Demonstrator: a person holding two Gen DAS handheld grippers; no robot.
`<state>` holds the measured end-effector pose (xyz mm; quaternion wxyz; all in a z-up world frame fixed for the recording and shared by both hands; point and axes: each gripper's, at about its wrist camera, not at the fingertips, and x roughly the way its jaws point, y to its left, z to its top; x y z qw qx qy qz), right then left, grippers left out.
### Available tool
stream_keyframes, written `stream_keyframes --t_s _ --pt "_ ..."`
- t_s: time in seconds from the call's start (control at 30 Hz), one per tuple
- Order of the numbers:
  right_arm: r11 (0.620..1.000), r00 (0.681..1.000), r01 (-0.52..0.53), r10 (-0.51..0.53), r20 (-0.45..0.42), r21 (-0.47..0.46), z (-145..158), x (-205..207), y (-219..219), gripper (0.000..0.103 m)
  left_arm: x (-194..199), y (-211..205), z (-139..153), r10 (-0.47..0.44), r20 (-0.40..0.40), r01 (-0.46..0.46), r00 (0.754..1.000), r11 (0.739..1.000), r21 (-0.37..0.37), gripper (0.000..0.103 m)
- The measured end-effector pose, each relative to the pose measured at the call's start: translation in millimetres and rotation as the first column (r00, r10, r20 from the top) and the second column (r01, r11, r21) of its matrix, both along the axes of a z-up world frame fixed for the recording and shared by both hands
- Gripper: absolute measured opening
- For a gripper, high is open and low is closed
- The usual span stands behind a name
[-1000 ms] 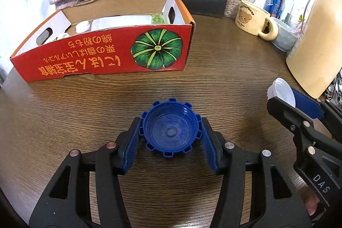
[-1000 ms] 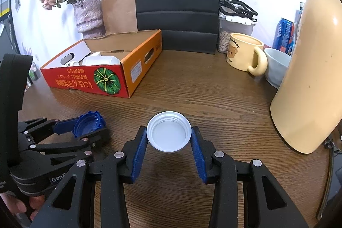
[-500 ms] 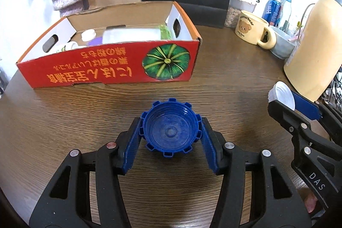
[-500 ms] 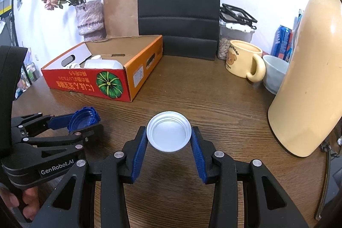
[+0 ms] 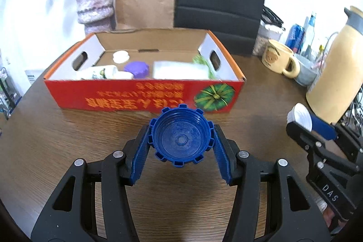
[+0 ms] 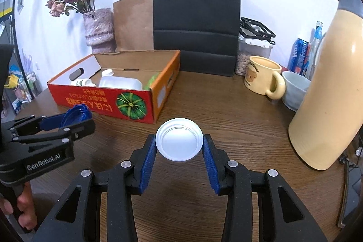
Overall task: Organize rigid objects
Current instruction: 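Carry the blue cap and white cap with both tools over the box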
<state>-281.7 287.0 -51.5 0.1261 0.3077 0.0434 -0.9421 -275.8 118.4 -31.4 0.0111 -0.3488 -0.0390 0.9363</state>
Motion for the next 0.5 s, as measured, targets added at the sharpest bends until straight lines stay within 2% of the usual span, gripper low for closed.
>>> stream_keyframes --t_s 0.5 --pt "0.999 0.999 -0.035 0.035 -0.02 -0.015 9 -5 -62 0.045 -1 -57 30 0.04 -0.087 -0.04 0.995 0.999 0.003 0.049"
